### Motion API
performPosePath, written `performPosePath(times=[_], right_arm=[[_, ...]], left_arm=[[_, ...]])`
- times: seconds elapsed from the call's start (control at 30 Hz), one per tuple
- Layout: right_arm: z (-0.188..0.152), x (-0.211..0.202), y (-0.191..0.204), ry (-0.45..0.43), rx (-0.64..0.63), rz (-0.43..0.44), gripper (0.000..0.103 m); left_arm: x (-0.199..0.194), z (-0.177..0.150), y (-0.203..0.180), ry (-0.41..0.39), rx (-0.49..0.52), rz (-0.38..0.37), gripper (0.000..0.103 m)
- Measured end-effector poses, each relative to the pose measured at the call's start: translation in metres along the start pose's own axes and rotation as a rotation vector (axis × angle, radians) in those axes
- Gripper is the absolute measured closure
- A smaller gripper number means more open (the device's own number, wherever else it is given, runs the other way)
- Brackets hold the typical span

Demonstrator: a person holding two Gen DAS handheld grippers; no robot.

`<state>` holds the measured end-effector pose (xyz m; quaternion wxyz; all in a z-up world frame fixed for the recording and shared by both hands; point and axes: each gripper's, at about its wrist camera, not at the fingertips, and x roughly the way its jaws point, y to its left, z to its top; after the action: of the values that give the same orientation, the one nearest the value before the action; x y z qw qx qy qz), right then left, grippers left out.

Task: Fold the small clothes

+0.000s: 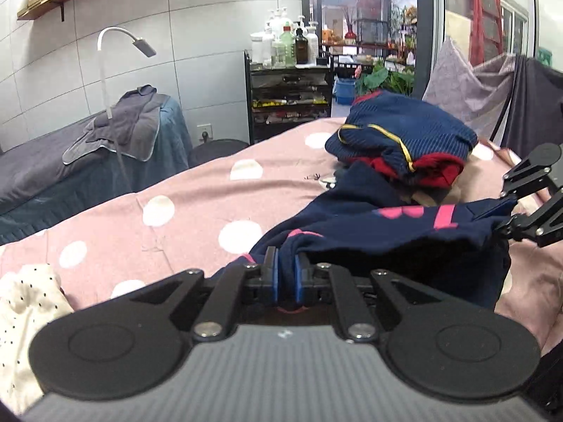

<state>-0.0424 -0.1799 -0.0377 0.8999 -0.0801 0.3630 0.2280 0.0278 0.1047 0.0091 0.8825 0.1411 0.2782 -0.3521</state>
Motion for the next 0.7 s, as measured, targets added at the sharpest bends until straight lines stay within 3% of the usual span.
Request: performPosePath(times=[0.07,0.2,0.3,0.43,0.63,0.7], right_arm=[[-0.002,0.008,0.005,0.018,0.0,-0.028,0.097],[0.004,-0.019,0.027,-0.069,-0.08,-0.026,0.098],[0.015,-0.06,0.031,-0.161,-0.103,-0.007,0.098],[0.035,-0.142,0.041,-0.355,-0.152,-0.003,0.098],[0.092,-0.28,0.064,-0.754,-0.269,0.042,0.098],[0.107,-0.308,0.063,-0.832,-0.306,0.021,0.098]], left_arm=[[0.009,0.004,-0.009,0.001,-0.011,-0.009,0.095],[0.007,0.014,-0.026,-0.007,0.002,0.01,0.095],[-0.025,0.018,-0.03,-0.077,-0.019,0.021,0.095],[-0.104,0.036,-0.043,-0.259,0.001,0.1,0.094],[-0.234,0.105,-0.083,-0.604,0.066,0.214,0.094],[-0.271,0.126,-0.09,-0.687,0.073,0.215,0.094]])
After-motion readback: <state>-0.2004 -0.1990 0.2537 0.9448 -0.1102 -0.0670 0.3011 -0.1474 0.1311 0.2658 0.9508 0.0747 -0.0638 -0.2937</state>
